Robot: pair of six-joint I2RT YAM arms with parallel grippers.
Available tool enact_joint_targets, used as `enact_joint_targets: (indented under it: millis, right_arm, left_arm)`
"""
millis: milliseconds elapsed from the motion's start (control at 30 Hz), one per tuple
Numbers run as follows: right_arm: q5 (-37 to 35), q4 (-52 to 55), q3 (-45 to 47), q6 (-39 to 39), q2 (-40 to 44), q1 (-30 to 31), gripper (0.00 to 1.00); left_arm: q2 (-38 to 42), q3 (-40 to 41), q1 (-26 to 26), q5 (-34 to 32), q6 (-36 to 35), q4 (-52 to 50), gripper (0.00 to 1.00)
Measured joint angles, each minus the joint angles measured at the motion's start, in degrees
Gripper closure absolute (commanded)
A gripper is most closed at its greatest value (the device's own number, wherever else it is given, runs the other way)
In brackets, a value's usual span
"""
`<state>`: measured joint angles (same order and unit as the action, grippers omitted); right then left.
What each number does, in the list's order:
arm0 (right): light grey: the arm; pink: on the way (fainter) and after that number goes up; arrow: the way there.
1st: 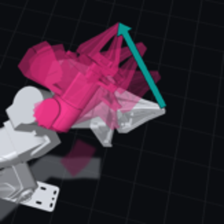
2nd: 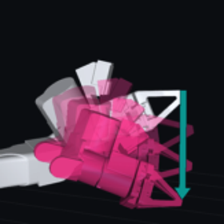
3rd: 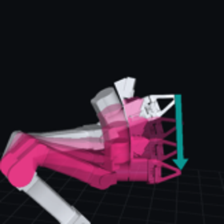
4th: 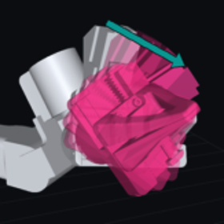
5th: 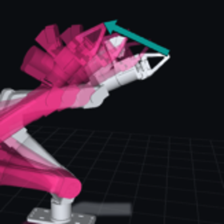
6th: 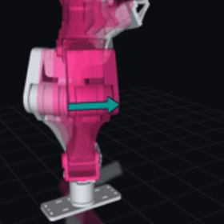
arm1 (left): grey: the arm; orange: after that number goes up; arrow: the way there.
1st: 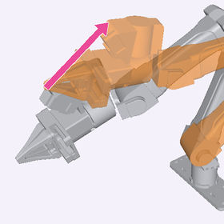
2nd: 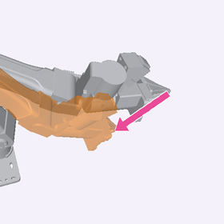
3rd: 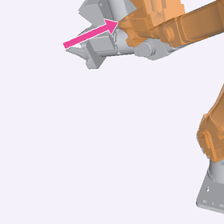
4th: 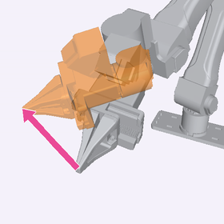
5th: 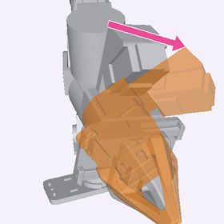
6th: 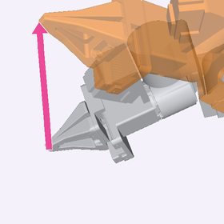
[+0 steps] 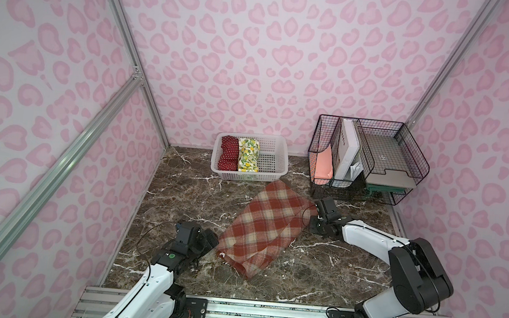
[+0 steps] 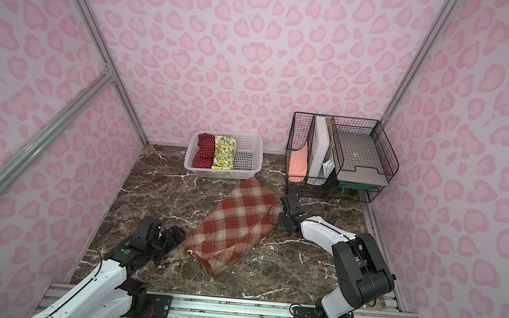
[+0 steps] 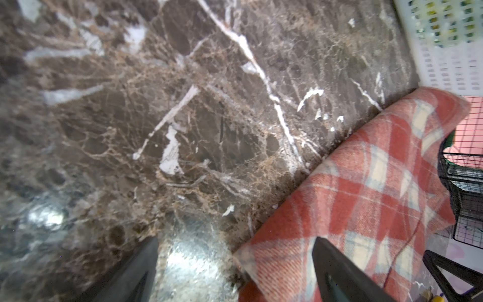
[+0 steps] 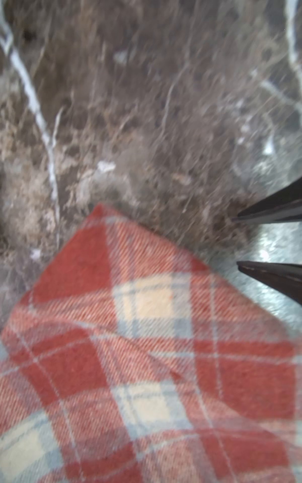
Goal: Roll up the skirts
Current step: Adjust the skirt at the center of the board, then roll the skirt at the center of the board.
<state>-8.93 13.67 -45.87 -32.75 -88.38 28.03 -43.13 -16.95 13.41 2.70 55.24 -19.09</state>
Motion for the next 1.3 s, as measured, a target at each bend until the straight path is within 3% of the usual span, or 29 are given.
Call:
enact_joint_targets:
  millis: [233, 567, 967, 1033, 1167, 1300]
  right_arm:
    - [-0.28, 1.86, 1.01, 0.44, 4.94, 0.09, 0.68]
    - [0.83, 2.73, 1.01, 0.68, 6.58, 0.15, 0.69]
    - [3.28, 2.34, 1.14, 1.40, 3.91, 1.07, 0.74]
    - [3.32, 2.27, 1.14, 1.46, 3.82, 1.27, 0.74]
    - [3.63, 1.57, 1.16, 1.46, 3.26, 1.36, 0.74]
    - [3.65, 1.18, 1.33, 1.46, 2.58, 1.36, 0.74]
  left_arm:
    - [-6.73, -1.05, 2.49, 3.48, -3.15, 1.86, 0.08]
    - [-15.45, -0.81, 5.35, 5.79, -6.69, 12.90, 0.28]
    - [-13.22, 1.11, 10.93, 7.04, -8.90, 14.23, 0.43]
    - [-13.11, 1.40, 11.23, 7.74, -8.92, 14.78, 0.50]
    - [-14.49, 1.38, 12.39, 9.86, -9.38, 15.87, 0.54]
    - [-17.11, 0.55, 13.97, 11.56, -10.27, 17.33, 0.75]
